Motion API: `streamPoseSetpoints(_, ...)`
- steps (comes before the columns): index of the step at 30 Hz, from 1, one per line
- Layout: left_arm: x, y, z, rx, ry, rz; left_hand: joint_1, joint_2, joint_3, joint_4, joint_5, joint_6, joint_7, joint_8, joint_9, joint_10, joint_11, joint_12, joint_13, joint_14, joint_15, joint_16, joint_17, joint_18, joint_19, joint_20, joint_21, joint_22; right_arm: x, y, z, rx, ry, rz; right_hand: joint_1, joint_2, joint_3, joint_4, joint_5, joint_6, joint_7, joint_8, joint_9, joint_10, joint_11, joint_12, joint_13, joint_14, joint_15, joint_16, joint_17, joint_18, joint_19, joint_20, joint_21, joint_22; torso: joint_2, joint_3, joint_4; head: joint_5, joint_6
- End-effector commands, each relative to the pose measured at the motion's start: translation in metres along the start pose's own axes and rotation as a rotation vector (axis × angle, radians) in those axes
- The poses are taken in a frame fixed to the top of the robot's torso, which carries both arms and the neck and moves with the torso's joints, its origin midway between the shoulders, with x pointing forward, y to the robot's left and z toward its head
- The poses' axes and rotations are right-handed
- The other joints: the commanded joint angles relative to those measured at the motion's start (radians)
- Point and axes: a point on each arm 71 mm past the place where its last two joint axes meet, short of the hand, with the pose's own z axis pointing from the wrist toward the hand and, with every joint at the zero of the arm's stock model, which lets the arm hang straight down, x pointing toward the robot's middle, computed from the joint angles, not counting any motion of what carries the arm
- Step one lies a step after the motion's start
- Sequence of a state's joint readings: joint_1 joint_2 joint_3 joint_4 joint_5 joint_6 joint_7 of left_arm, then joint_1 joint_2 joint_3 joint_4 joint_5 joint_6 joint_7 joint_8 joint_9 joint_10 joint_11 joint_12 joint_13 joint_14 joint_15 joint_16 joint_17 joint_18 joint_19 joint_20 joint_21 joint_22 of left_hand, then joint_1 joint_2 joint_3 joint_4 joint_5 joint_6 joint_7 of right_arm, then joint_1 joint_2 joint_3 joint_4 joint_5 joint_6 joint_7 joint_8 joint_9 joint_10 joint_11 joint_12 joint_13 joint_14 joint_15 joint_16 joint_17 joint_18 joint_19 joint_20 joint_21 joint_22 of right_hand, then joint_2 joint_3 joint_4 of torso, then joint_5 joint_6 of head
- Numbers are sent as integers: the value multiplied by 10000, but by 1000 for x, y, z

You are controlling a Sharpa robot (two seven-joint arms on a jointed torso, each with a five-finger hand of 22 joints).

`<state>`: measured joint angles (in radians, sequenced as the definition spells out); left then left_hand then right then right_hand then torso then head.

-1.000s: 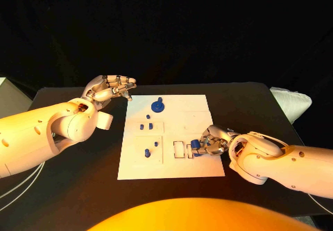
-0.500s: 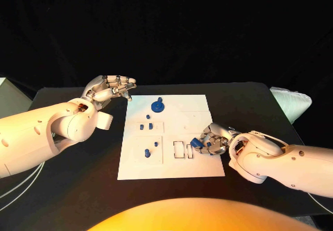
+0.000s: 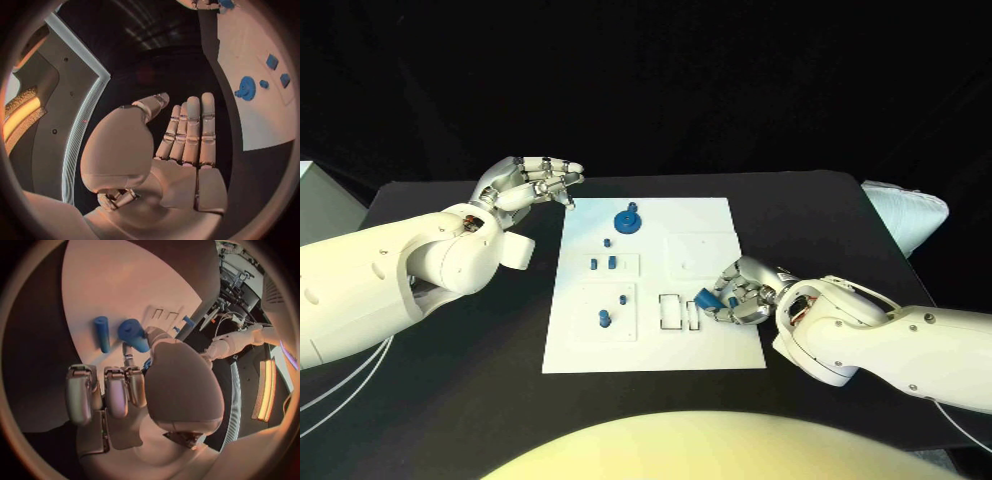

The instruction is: Assemble the parts on the task board

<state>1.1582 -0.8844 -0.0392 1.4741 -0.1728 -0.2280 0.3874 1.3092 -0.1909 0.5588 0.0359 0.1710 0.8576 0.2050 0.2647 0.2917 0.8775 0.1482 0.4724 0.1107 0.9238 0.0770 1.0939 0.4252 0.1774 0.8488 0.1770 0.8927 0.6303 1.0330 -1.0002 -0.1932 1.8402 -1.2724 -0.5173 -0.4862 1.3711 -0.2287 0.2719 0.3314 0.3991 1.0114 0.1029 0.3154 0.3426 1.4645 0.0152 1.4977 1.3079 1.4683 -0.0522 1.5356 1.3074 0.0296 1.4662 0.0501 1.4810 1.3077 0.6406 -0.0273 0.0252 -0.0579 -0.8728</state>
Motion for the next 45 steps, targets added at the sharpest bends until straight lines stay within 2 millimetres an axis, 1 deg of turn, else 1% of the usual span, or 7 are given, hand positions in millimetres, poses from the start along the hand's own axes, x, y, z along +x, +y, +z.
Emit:
streamPoseSetpoints(1, 3, -1, 0, 53, 164, -113, 8, 11, -49, 15, -21, -76, 6, 53, -10, -87, 1, 61, -12, -60, 35, -33, -9, 62, 97, -2, -52, -10, 3, 6, -4, -280, 23, 748, -133, 51, 552, -462, 75, 192, -91, 156, 37, 432, -2, -46, 1824, 853, -15, 64, 1816, -134, 872, -17, 44, 2415, -4, -4, -10, -15, 2)
streamPoseSetpoints(8, 3, -1, 0, 53, 164, -109, 8, 11, -49, 15, -21, -76, 6, 53, -10, -87, 1, 61, -12, -60, 35, -33, -9, 62, 97, -2, -52, -10, -7, 14, -8, -620, -463, 1283, -242, -23, 794, -538, 402, 195, -117, 210, 49, 439, -29, -51, 1836, 854, -38, 65, 1821, -132, 871, -34, 34, 2412, -9, -5, 3, -32, 2)
streamPoseSetpoints(16, 3, -1, 0, 55, 161, -107, 8, 11, -49, 15, -21, -76, 6, 53, -10, -87, 1, 61, -12, -60, 35, -33, -9, 62, 97, -2, -52, -10, -10, 22, -8, -824, -463, 1355, -218, -73, 885, -606, 449, 184, -120, 224, 53, 433, -34, -63, 1830, 856, -44, 68, 1831, -132, 871, -39, 34, 2412, 4, -6, -1, -24, 2)
streamPoseSetpoints(24, 3, -1, 0, 55, 160, -106, 8, 11, -49, 15, -21, -76, 6, 53, -10, -87, 1, 61, -12, -60, 35, -33, -9, 62, 97, -2, -52, -10, 0, 27, -4, -677, 516, 1029, -523, -145, 954, -557, 27, 168, -99, 276, 68, 412, -11, -104, 1807, 847, -26, 53, 1795, -133, 869, -30, 34, 2412, 6, -15, -2, -30, 2)
streamPoseSetpoints(26, 3, -1, 0, 53, 159, -106, 8, 11, -49, 15, -21, -76, 6, 53, -10, -87, 1, 61, -12, -60, 35, -33, -9, 62, 97, -2, -52, -10, 3, 29, -3, -637, 735, 992, -599, -135, 955, -529, -3, 179, -102, 293, 73, 432, -11, -82, 1831, 848, -26, 53, 1797, -132, 867, -29, 26, 2410, 12, -1, 5, -36, 2)
streamPoseSetpoints(39, 3, -1, 0, 36, 187, -116, 45, 14, -64, 15, -18, -86, 7, 70, -11, -107, 2, 82, -19, -66, 33, -31, -10, 64, 117, -2, -77, -28, 9, 37, 5, -390, 759, 1022, -2024, 86, 530, -419, -31, 529, -298, 674, 200, 661, -170, 152, 2088, 871, -151, 85, 1890, -163, 907, -121, 200, 2454, 14, -12, 12, -43, 2)
streamPoseSetpoints(45, 3, -1, 0, 22, 180, -113, 45, 14, -64, 15, -18, -86, 7, 70, -11, -107, 2, 82, -19, -66, 33, -31, -10, 64, 117, -2, -77, -28, 11, 38, 7, -304, 895, 921, -2271, 156, 426, -413, -36, 617, -359, 796, 244, 755, -224, 276, 2211, 874, -198, 89, 1902, -171, 917, -163, 244, 2465, 17, -10, 2, -25, 2)
